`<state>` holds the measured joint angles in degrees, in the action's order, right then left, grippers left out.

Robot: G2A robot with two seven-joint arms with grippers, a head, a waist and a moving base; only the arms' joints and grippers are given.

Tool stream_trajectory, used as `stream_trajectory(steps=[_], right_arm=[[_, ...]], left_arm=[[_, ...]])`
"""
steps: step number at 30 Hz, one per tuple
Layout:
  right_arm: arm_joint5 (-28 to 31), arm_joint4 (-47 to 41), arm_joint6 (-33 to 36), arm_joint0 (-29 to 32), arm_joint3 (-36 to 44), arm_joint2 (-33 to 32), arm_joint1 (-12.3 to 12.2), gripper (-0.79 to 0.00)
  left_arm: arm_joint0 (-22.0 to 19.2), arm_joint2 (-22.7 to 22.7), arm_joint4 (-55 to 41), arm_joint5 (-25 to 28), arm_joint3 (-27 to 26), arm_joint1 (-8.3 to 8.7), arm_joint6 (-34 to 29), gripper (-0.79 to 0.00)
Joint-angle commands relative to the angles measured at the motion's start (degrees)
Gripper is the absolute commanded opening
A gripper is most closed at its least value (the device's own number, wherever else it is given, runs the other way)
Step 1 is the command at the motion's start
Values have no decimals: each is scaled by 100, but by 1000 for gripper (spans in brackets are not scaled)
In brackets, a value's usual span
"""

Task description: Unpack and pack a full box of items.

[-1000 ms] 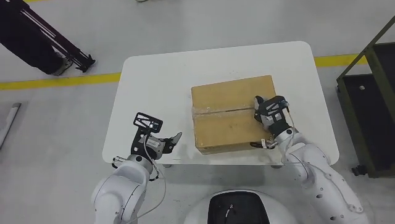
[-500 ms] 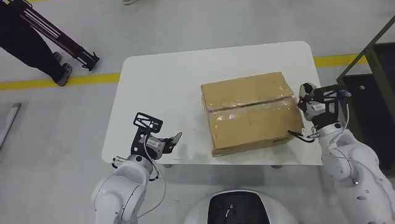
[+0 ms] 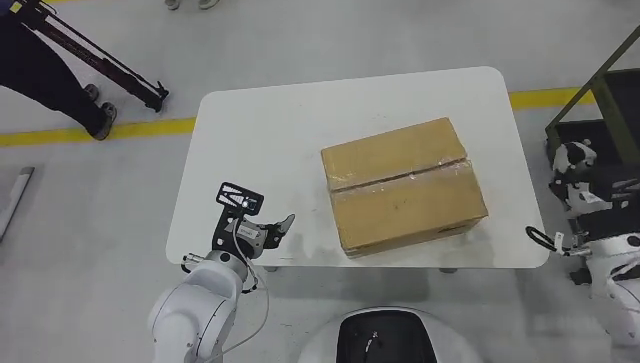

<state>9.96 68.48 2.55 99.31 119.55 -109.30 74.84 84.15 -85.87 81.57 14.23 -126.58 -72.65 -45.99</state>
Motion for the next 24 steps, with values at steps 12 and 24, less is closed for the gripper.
stream_trajectory(steps=[12, 24], right_arm=[[673, -813, -47, 1364, 479, -521, 46, -785], [628, -171, -108, 1214, 519, -130, 39, -606]], left_arm=[[0, 0, 0, 0, 0, 0, 0, 0], [0, 0, 0, 0, 0, 0, 0, 0]])
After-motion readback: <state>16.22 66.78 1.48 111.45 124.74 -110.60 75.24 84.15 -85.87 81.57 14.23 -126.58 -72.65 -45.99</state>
